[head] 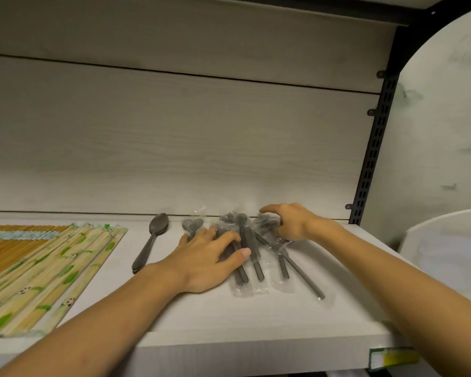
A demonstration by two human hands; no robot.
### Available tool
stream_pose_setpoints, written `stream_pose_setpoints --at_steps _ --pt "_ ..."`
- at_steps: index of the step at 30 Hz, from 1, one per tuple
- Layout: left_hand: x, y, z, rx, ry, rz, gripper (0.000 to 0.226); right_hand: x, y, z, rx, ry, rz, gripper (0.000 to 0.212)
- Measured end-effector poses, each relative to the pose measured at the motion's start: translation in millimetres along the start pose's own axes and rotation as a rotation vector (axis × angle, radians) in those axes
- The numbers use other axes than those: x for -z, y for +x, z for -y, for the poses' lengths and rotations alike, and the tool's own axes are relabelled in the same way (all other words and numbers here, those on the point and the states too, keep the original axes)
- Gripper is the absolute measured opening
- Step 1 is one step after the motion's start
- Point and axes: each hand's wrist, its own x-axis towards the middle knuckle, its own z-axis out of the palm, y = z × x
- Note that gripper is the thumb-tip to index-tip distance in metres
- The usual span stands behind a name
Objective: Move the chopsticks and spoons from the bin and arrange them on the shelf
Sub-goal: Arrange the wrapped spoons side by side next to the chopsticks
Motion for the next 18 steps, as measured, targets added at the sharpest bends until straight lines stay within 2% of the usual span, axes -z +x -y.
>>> stream_pose_setpoints --at_steps 3,7,10,14,18 --pt "-2 1 4 0.002 -0.016 0.014 0.046 -1 6 2 0.054 -0.049 0.095 0.07" --pt "-3 2 7 -0.007 -0.03 0.008 0.046 -2 9 -1 0.082 -0.021 0.117 0.056" --pt "-3 3 6 -0.016 -0.043 -0.008 0.044 -5 9 -3 0.104 -0.033 -0.017 0.043" --pt "-3 5 9 -0.023 -0.072 -0.017 0.046 5 5 -2 0.158 -0.166 -0.238 0.03" --pt "-4 6 11 -0.028 -0.076 -0.019 0.05 21 3 -12 0.079 -0.125 -0.426 0.031"
